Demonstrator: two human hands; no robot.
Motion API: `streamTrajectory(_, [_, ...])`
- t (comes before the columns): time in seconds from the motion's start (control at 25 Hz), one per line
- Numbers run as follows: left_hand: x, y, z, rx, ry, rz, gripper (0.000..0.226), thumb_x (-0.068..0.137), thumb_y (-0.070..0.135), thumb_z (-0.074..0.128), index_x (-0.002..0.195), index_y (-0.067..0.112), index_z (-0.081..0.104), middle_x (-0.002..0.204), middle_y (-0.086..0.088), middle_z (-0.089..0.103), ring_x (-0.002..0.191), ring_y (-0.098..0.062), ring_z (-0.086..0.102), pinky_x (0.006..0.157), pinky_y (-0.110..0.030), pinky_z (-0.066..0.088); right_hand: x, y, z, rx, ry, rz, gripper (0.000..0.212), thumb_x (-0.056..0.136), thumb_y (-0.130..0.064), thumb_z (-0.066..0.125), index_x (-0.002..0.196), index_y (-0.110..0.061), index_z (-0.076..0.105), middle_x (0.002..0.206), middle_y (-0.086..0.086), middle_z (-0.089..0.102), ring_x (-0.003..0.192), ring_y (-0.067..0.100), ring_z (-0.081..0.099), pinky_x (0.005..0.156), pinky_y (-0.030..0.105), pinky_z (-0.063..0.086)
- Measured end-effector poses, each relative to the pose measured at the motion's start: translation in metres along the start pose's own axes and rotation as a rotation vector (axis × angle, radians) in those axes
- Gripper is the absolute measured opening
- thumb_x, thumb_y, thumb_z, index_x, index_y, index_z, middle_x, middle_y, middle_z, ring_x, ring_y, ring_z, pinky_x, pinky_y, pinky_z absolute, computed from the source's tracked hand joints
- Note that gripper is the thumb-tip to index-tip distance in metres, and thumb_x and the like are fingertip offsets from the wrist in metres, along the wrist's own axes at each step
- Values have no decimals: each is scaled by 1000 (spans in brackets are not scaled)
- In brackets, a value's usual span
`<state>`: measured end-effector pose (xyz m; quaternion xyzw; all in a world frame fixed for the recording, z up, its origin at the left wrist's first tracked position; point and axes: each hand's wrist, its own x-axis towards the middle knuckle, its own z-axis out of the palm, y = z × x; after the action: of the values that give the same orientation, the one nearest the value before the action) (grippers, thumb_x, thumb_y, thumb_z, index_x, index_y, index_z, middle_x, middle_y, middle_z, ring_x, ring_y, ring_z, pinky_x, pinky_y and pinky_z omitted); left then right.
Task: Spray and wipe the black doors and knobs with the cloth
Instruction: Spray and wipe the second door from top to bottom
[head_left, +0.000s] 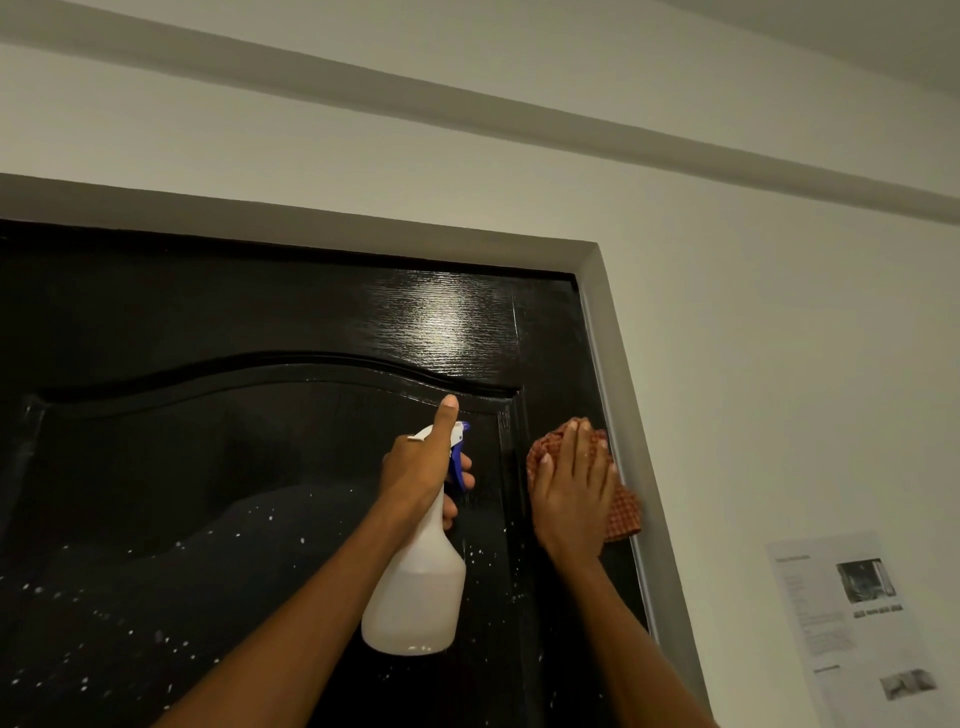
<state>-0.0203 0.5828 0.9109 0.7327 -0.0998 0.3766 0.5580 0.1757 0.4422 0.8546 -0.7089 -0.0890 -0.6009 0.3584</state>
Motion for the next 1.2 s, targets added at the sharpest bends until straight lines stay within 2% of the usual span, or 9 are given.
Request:
streamTrajectory(0.16, [-9,4,7,18,-15,13,78,90,74,42,91,1,71,83,-18,75,44,-17,59,42,-26,49,-53,48,-9,-92,-88,-321,67,108,-55,19,167,-25,2,174,-4,-4,160,16,-8,129,40,-6])
streamTrajectory(0.32, [-10,7,5,46,-19,40,81,89,76,40,89,1,71,79,-15,76,48,-21,60,44,-28,50,-31,27,-12,-45,-97,-86,70,105,-59,9,165,-27,-5,173,-3,-8,160,19,-8,130,47,-2])
streamTrajectory(0.48, [1,10,1,15,-21,47,83,89,77,40,90,1,71,78,-15,76,47,-22,59,45,-28,49,63,-35,-15,89,-78,79,70,106,-54,10,166,-21,-7,174,5,-4,160,27,-6,128,50,-5])
streamTrajectory(0.56, [5,9,-1,-2,-12,41,82,89,77,39,91,1,71,79,-16,76,48,-23,59,45,-29,49,103,-60,-18,89,-101,25,69,107,-52,12,166,-20,-4,174,6,-5,160,28,-8,128,52,-6])
streamTrajectory(0.64, [4,4,-4,3,5,22,80,90,75,38,91,2,71,79,-15,76,50,-24,59,44,-28,48,112,-62,-14,-6,-109,-165,67,107,-51,11,166,-23,-2,174,3,-6,160,26,-8,128,50,-6])
streamTrajectory(0.72, [-1,-7,-8,14,13,-21,79,91,74,37,94,2,70,82,-16,75,53,-23,60,43,-26,48,90,-41,-11,-94,-99,-368,64,108,-49,15,166,-27,-1,174,0,-7,160,23,-8,129,47,-5])
streamTrajectory(0.8, [-12,-20,-9,17,1,-62,78,92,72,36,98,2,69,86,-16,75,49,-19,59,42,-25,48,51,-13,-8,-121,-102,-438,63,109,-48,20,165,-31,-4,173,-2,-11,160,21,-12,129,46,-6])
streamTrajectory(0.96, [-33,-36,0,-22,-25,-105,79,93,72,34,100,1,69,89,-18,75,47,-18,58,42,-26,48,-42,19,-3,-143,-131,-324,64,110,-45,23,165,-31,-7,173,-1,-16,159,22,-16,128,48,-9])
streamTrajectory(1.2, [-58,-49,-4,19,-47,-185,80,92,72,34,104,1,69,91,-16,76,43,-15,58,41,-25,49,-147,64,-11,-204,-179,-337,66,109,-45,27,167,-24,3,174,3,-4,161,28,-2,125,52,9])
